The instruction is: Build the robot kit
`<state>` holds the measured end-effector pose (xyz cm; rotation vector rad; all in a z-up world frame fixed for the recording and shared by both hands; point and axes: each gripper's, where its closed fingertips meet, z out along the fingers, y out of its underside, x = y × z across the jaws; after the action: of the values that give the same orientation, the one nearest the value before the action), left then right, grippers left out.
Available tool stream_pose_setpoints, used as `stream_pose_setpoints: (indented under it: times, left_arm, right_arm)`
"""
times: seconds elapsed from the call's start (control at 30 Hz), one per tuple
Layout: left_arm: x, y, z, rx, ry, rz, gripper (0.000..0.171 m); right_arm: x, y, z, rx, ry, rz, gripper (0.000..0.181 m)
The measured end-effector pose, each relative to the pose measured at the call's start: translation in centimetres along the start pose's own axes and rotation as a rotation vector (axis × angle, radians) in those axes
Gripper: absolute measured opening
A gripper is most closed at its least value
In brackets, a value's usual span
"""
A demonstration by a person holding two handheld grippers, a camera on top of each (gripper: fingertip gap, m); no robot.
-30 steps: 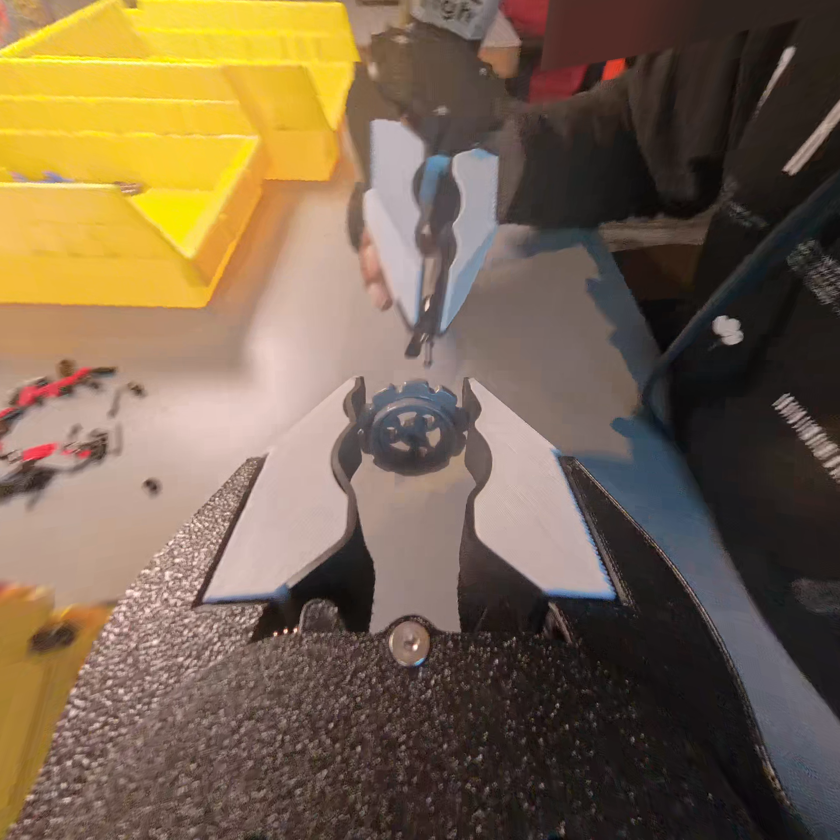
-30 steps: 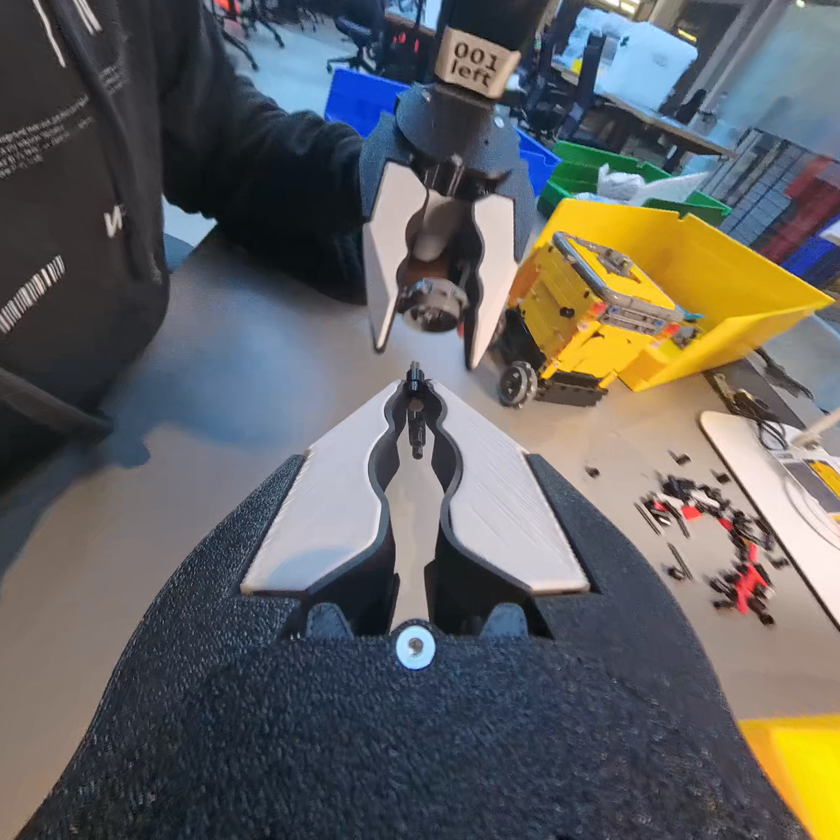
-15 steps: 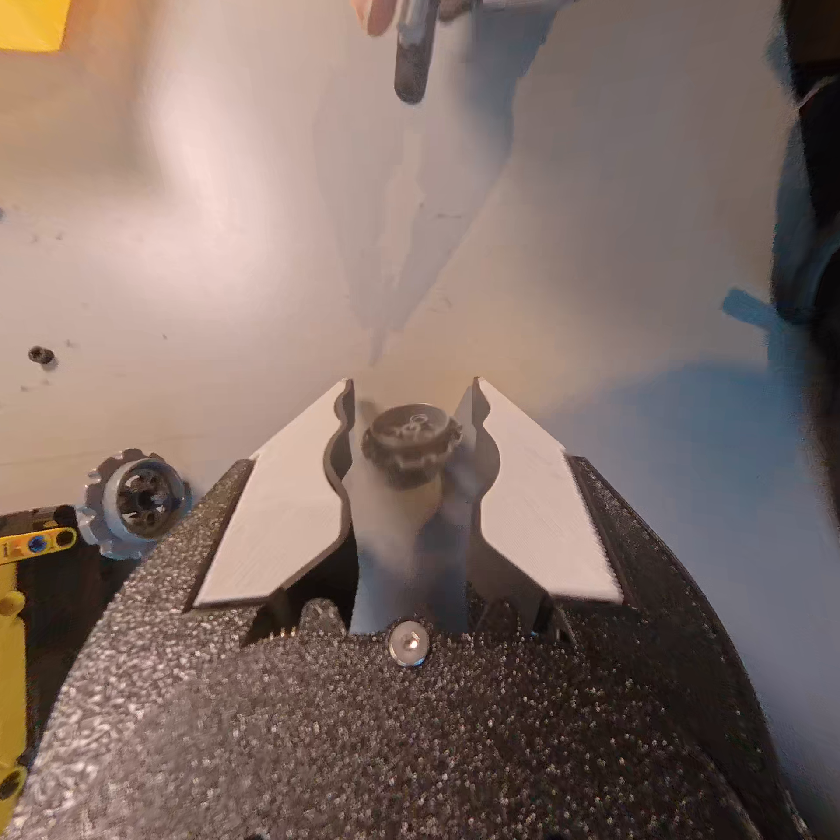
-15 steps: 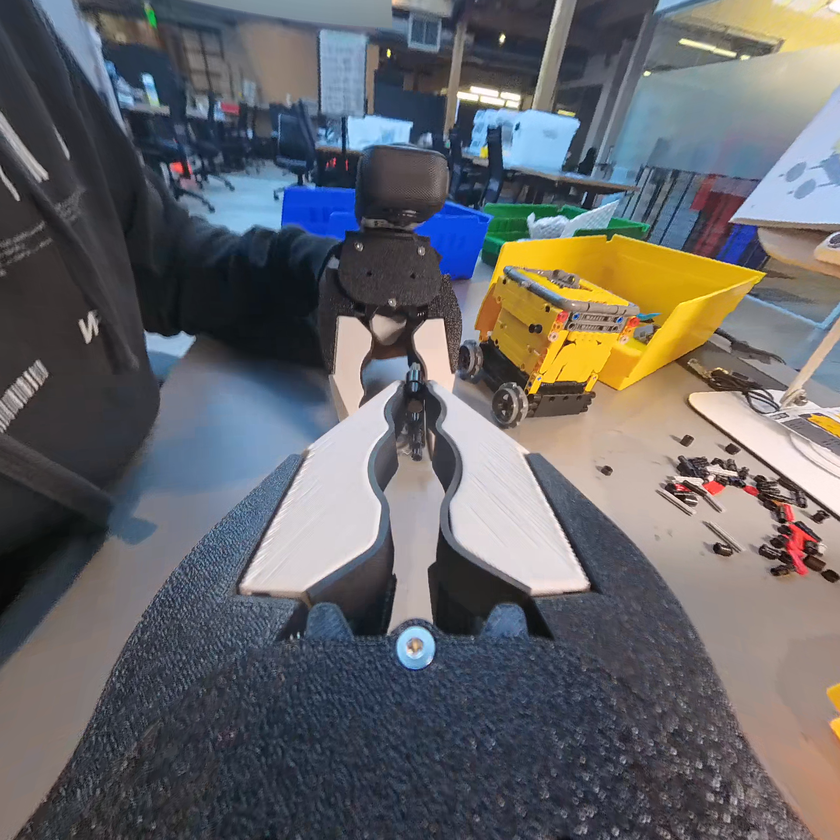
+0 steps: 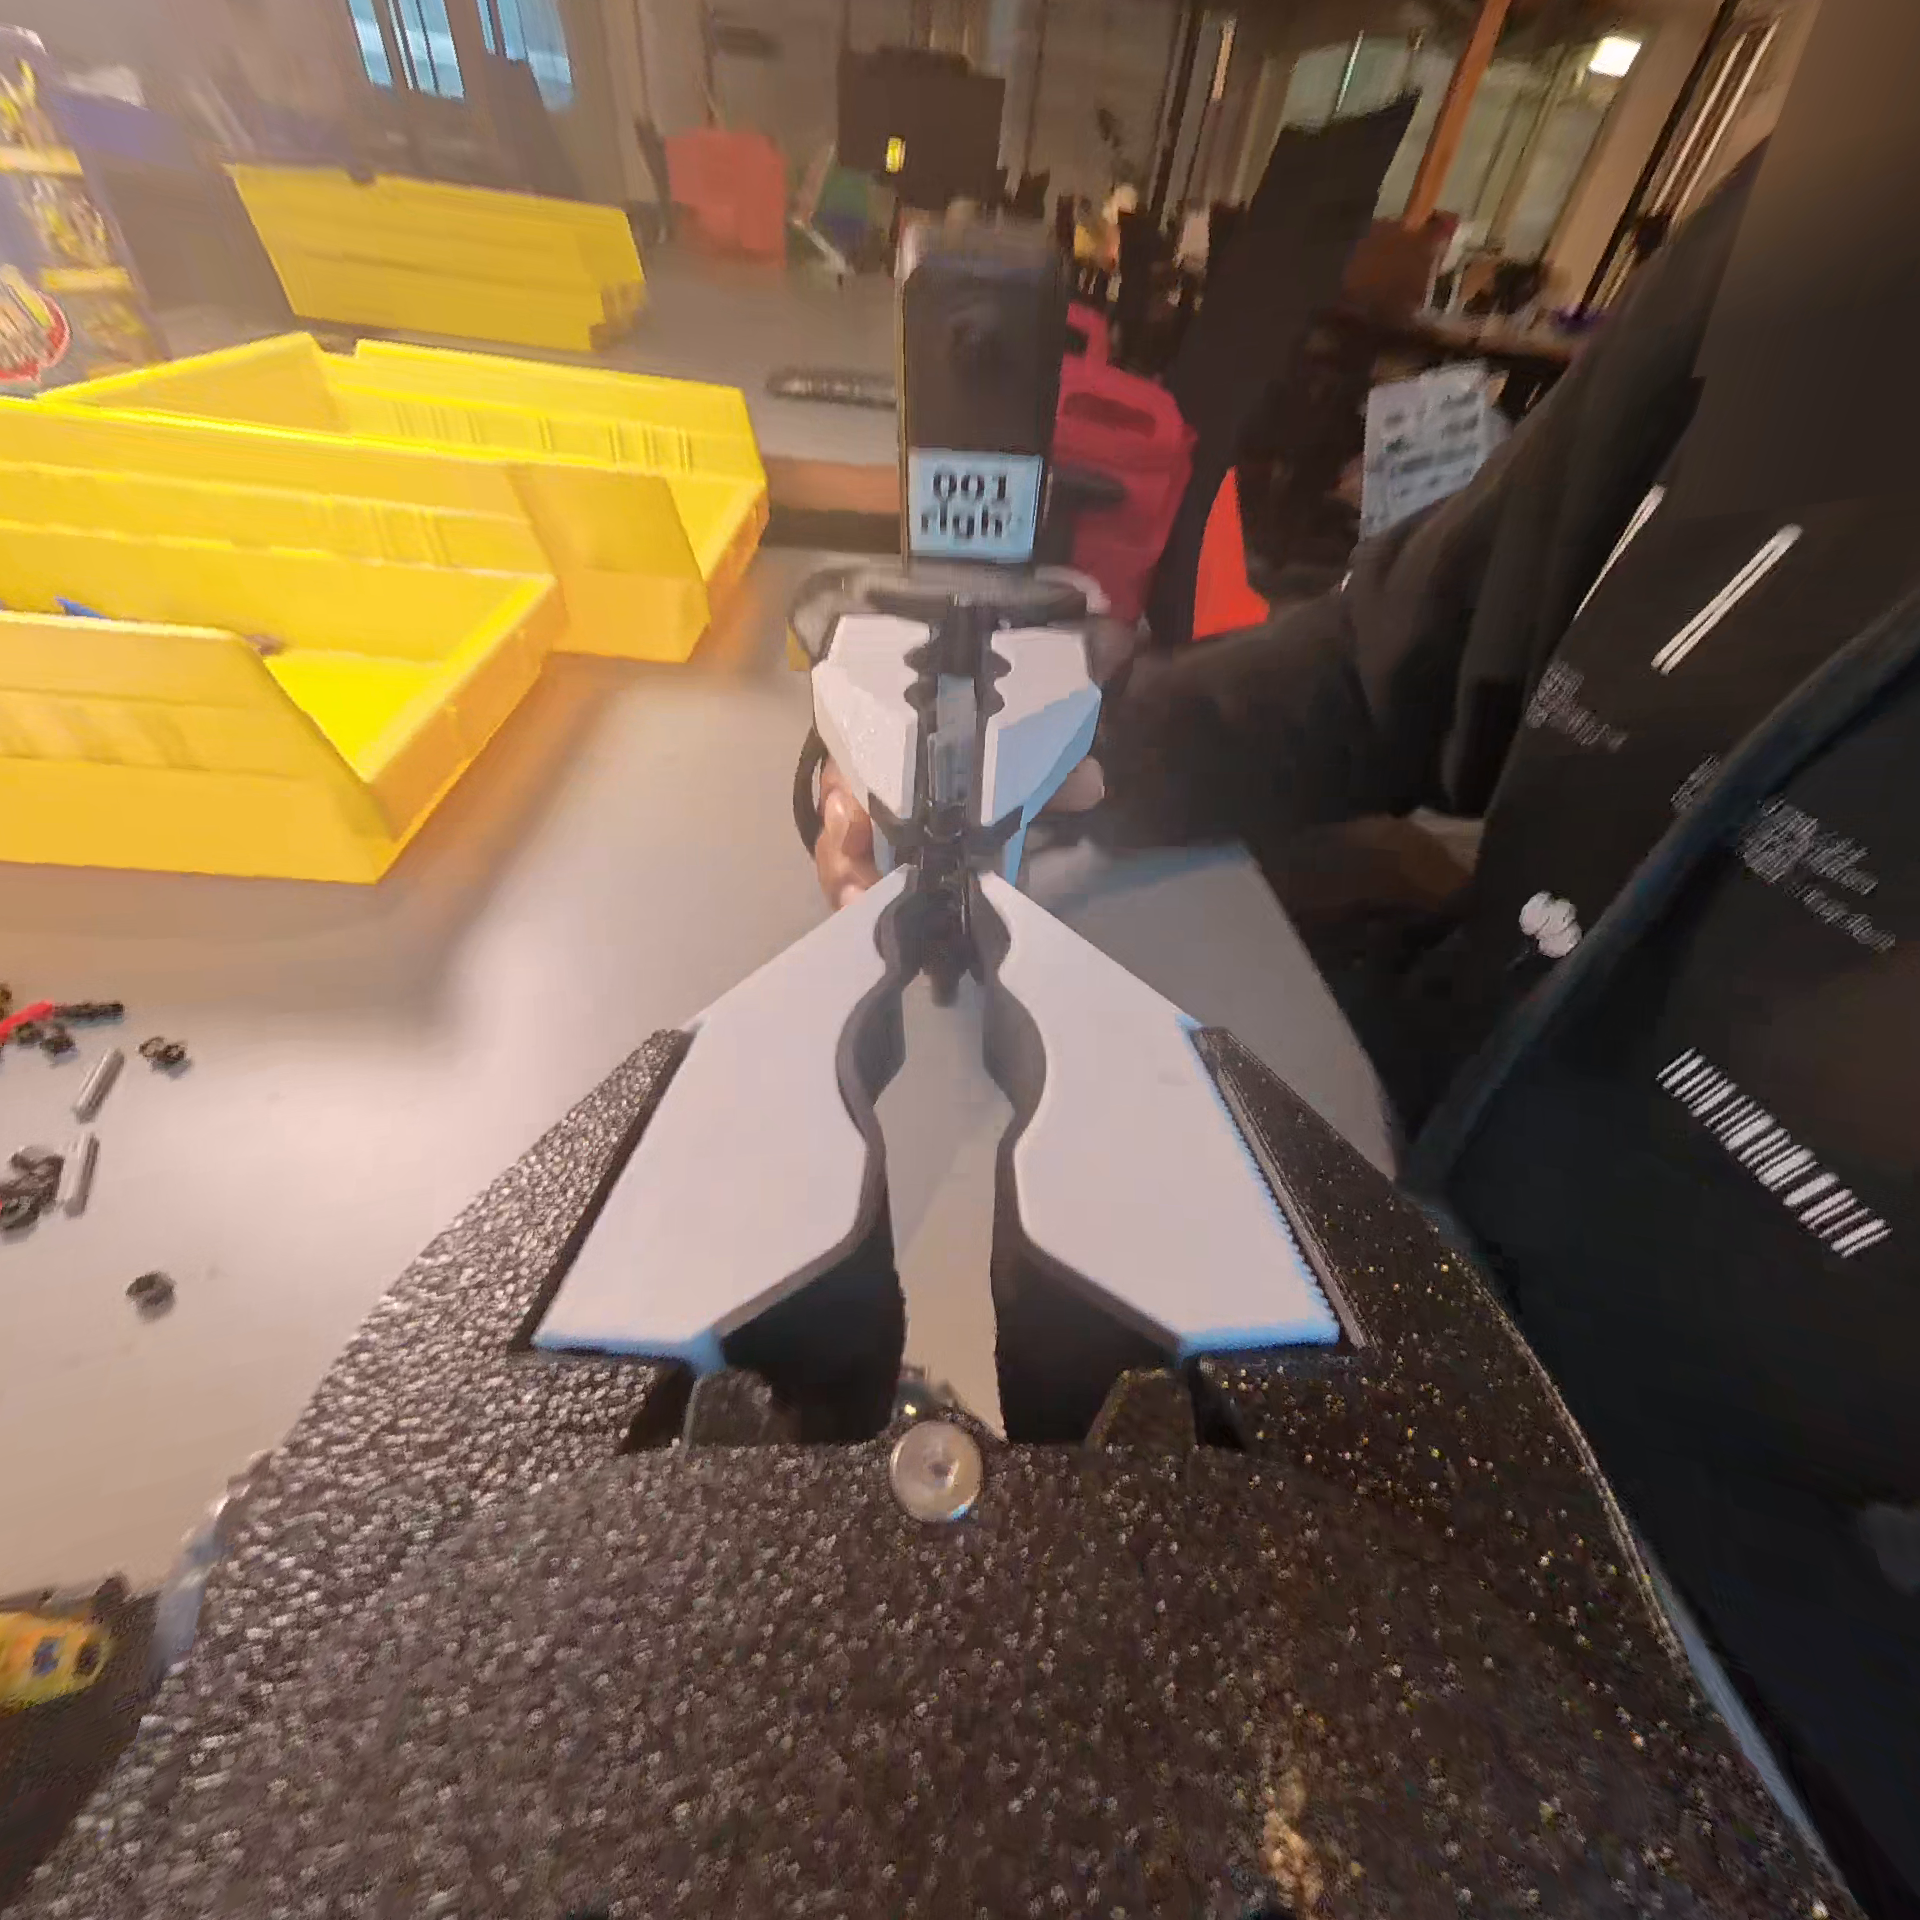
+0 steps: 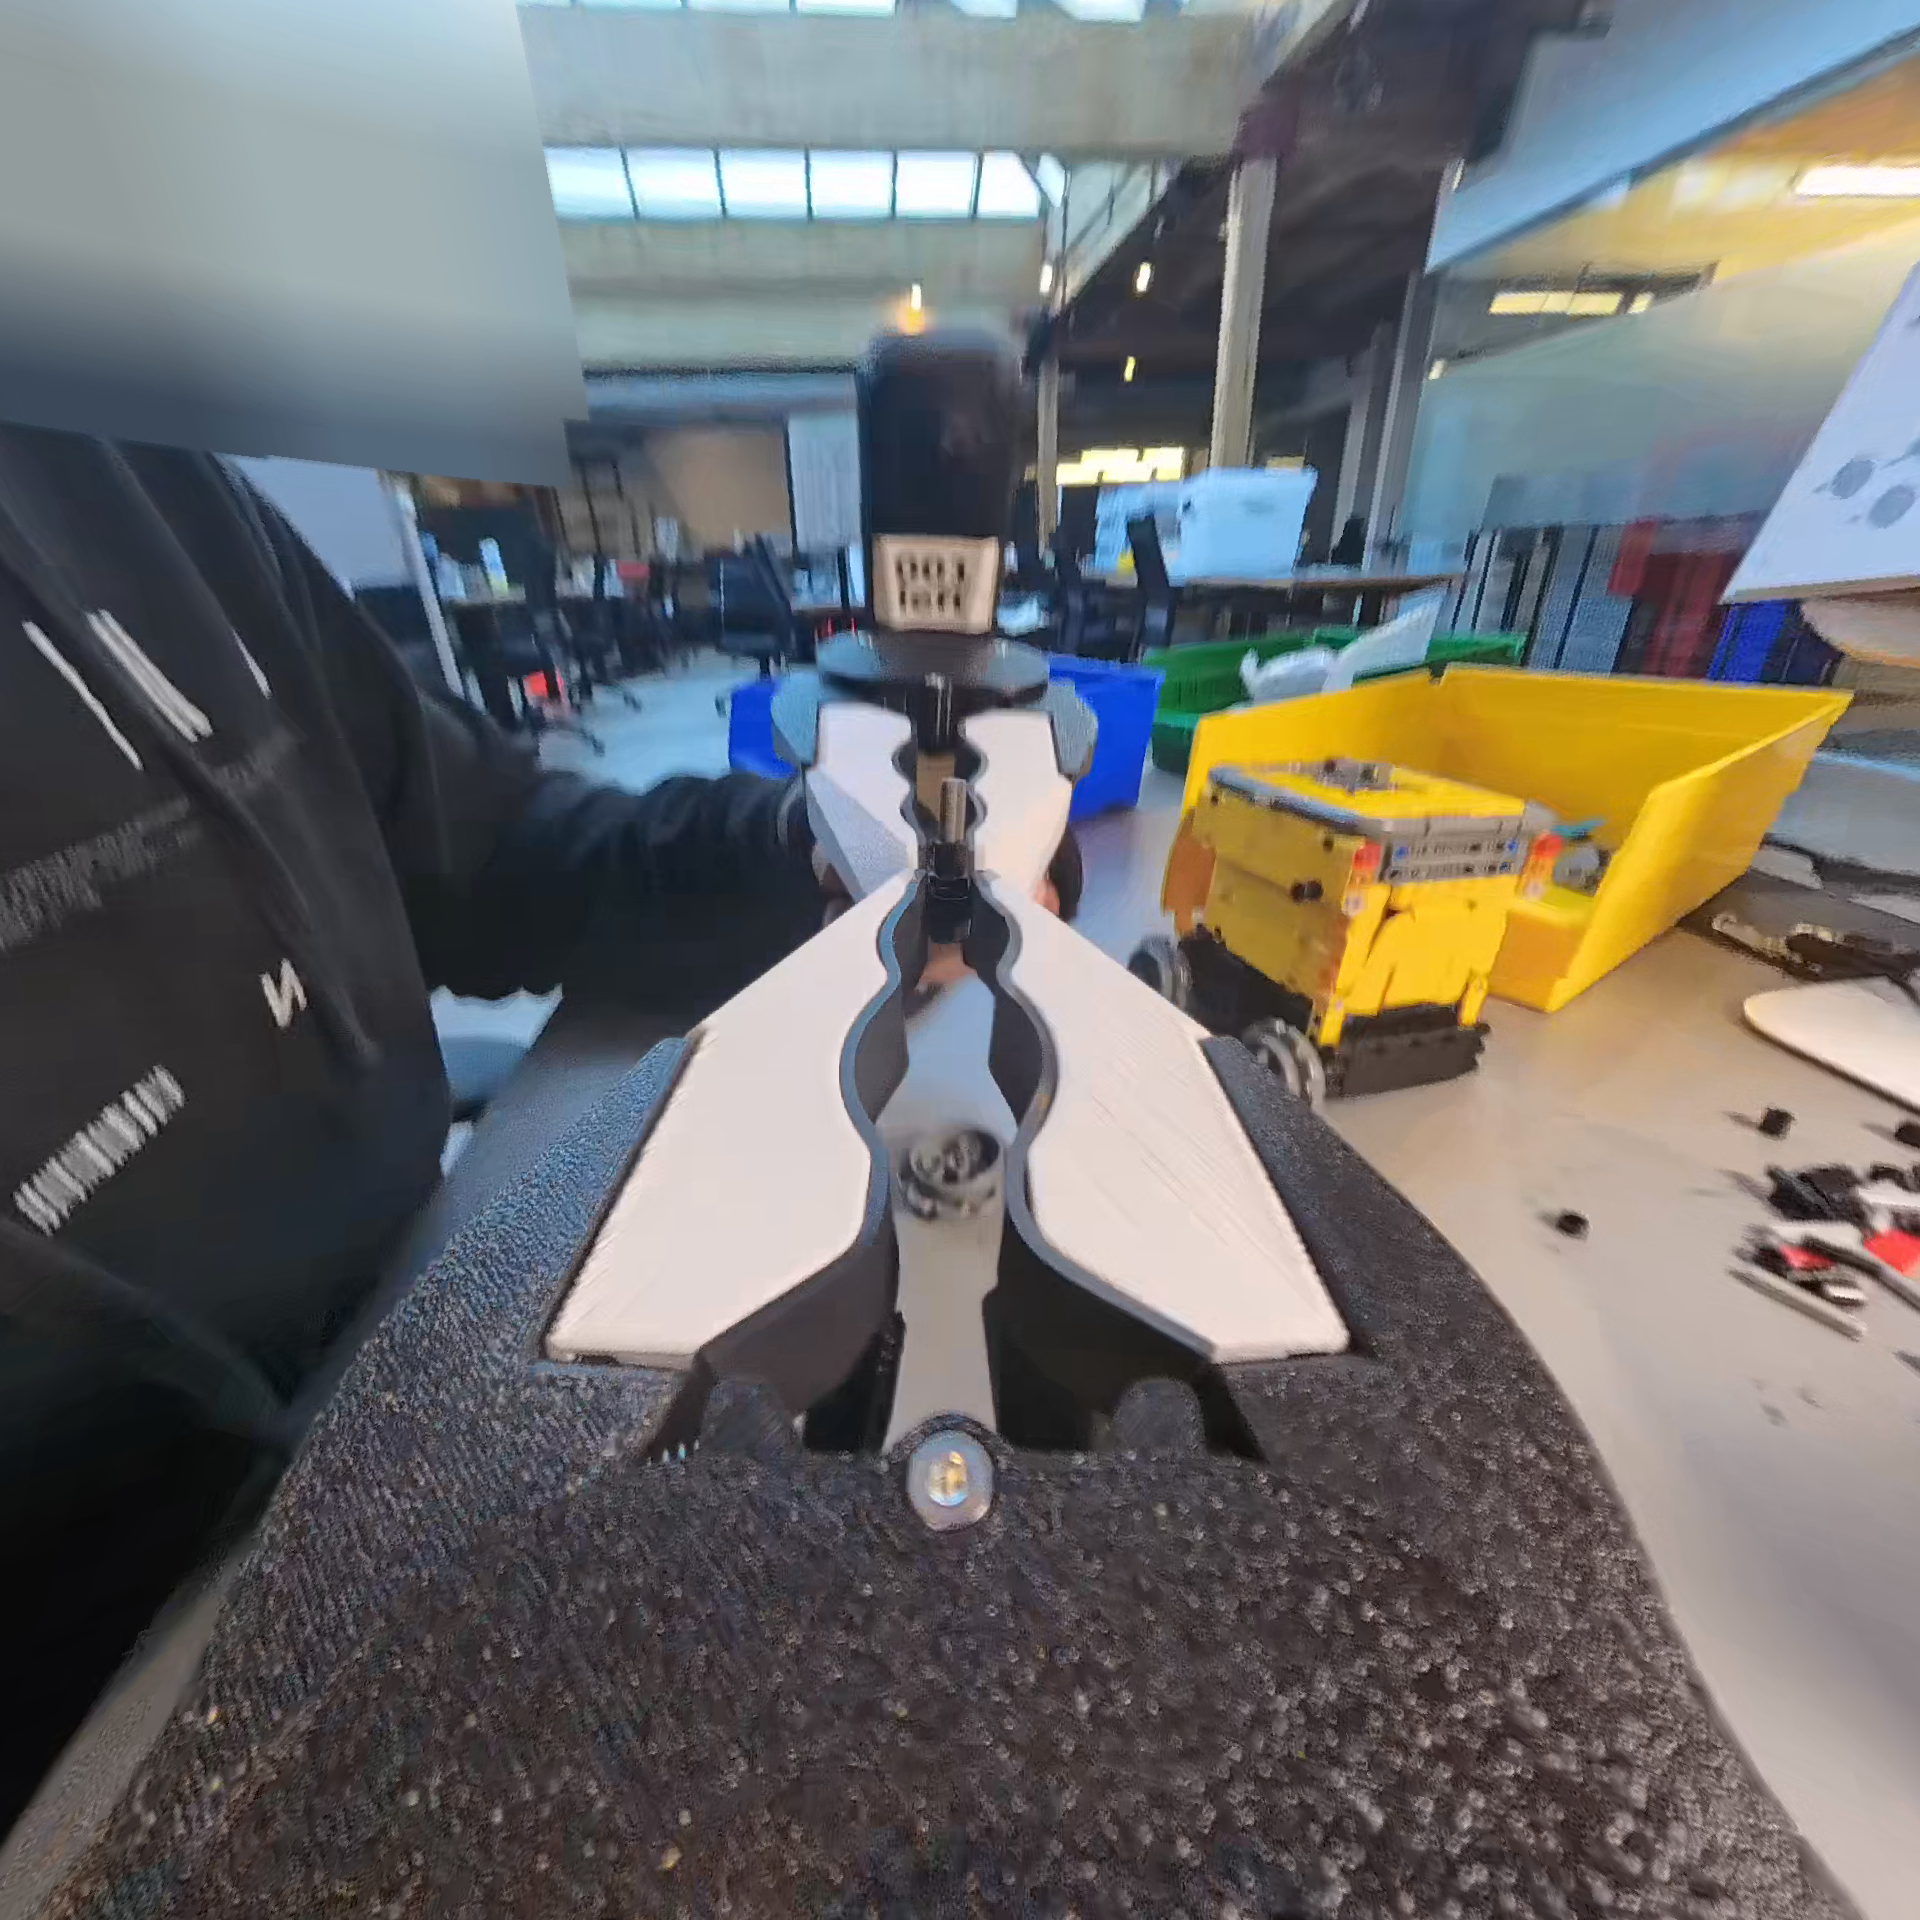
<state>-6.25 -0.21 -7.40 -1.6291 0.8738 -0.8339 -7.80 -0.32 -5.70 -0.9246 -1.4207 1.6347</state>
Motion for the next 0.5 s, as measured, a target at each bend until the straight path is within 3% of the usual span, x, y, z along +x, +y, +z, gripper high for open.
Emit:
stream_pose_setpoints:
  times: [0.1, 0.23, 0.5]
  left_arm:
    - [-0.7, 3.0, -0.1, -0.173, -0.069, 0.081, 0.005]
    - [-1.3, 5.5, 0.0, -0.308, -0.102, 0.087, 0.005]
    - [-1.2, 8.8, 1.5, -0.439, -0.096, 0.096, 0.005]
  right_arm:
    - [0.5, 3.1, -0.3, -0.21, -0.009, -0.048, 0.009]
    - [0.8, 4.3, -0.5, -0.316, -0.003, -0.075, 0.018]
    - [0.8, 7.7, -1.3, -0.634, -0.025, -0.178, 0.012]
